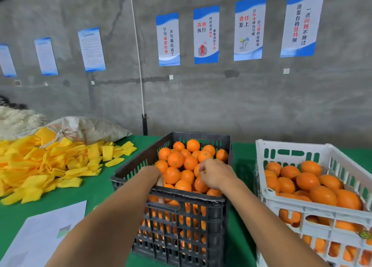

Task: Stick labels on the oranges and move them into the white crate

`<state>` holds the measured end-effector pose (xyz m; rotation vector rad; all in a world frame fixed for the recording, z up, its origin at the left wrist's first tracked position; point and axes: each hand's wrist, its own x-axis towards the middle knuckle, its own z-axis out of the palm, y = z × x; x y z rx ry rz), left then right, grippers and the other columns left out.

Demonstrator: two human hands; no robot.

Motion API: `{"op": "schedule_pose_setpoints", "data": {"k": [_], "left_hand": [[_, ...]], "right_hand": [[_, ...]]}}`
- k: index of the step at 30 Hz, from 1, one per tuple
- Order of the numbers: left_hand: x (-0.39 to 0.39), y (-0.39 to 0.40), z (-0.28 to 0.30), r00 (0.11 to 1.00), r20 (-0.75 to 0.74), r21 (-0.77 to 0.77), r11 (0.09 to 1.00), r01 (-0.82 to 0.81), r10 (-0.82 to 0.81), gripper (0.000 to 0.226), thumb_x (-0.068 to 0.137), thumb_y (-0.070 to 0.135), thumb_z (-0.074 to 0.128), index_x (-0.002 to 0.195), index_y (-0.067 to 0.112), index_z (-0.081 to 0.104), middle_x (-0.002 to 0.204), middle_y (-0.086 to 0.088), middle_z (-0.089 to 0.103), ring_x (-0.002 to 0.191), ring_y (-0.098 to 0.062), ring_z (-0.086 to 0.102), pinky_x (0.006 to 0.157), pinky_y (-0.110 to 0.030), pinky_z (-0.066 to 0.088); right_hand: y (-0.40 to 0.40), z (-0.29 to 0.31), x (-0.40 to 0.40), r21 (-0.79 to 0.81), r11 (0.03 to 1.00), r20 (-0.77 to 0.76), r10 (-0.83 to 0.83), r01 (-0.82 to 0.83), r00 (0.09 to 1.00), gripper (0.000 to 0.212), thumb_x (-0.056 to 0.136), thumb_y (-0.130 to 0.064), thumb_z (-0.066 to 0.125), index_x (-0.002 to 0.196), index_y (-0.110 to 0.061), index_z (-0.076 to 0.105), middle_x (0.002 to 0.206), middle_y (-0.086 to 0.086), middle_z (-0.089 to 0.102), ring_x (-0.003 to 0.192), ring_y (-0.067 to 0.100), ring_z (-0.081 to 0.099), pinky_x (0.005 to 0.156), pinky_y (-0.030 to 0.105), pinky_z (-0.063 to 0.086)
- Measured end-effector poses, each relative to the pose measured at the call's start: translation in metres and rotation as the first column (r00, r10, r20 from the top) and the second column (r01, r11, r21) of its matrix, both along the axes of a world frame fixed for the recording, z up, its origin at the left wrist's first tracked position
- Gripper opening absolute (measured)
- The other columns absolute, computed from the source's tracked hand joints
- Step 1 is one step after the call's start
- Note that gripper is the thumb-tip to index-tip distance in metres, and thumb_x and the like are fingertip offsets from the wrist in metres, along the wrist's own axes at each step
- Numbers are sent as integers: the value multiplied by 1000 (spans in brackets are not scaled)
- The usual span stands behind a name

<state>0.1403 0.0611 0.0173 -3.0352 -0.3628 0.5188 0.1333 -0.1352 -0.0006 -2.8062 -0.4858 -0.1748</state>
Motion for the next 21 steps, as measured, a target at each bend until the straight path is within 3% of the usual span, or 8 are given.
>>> {"op": "schedule_pose_setpoints", "data": {"k": [4,7,11,14,16,18,19,21], "left_hand": [[4,7,-7,986,-96,112,983,147,-136,56,113,36,40,161,9,30,165,-5,34,150,-22,36,116,-32,31],[2,11,-14,994,-47,151,982,110,-104,58,113,35,38,164,11,23,170,-6,25,155,-25,27,119,-34,26],[3,13,-21,1000,13,111,994,-9,7,60,111,39,41,164,14,26,168,-8,28,154,-28,28,120,-37,27],[4,14,-24,1000,-20,136,991,-11,14,65,109,44,44,165,17,23,170,-10,25,155,-32,25,121,-42,26],[6,17,-28,999,-43,112,994,12,-7,65,103,47,55,160,23,35,166,-10,32,151,-34,33,117,-47,33],[9,15,-30,999,14,-6,999,42,-42,56,90,45,71,137,20,54,148,-10,52,135,-36,53,102,-47,47],[9,13,-31,993,106,-121,990,69,-56,58,83,42,78,130,18,54,135,-10,59,123,-35,60,97,-45,51],[0,8,-26,908,418,-374,907,194,-21,70,75,46,86,131,25,50,113,-1,59,106,-27,63,85,-38,52]], "right_hand": [[0,-2,-7,45,999,34,13,-14,999,37,98,-14,50,61,-17,51,58,0,43,61,27,45,52,33,35],[-1,-3,-11,82,997,30,7,-9,1000,39,99,-18,51,60,-18,49,56,-1,41,57,25,42,50,32,31],[0,-4,-12,125,992,32,-13,9,999,40,100,-24,53,61,-18,50,58,-1,44,60,25,45,54,31,35],[0,-6,-10,178,984,53,-35,25,998,44,99,-27,55,56,-19,46,56,-2,45,57,23,46,54,30,36],[-1,-7,-9,221,975,68,-50,33,996,46,99,-26,55,55,-19,46,54,-2,44,54,22,45,52,29,34],[-2,-9,-8,305,952,98,-57,24,994,43,100,-21,53,57,-17,46,54,-1,43,52,20,43,49,29,31],[-4,-9,-9,357,934,116,-53,8,992,41,100,-20,52,59,-16,47,55,-1,43,52,20,42,50,30,31],[-6,-7,-13,456,888,166,-18,-60,986,33,103,-26,49,72,-21,57,64,-4,53,62,18,50,55,32,38]]}}
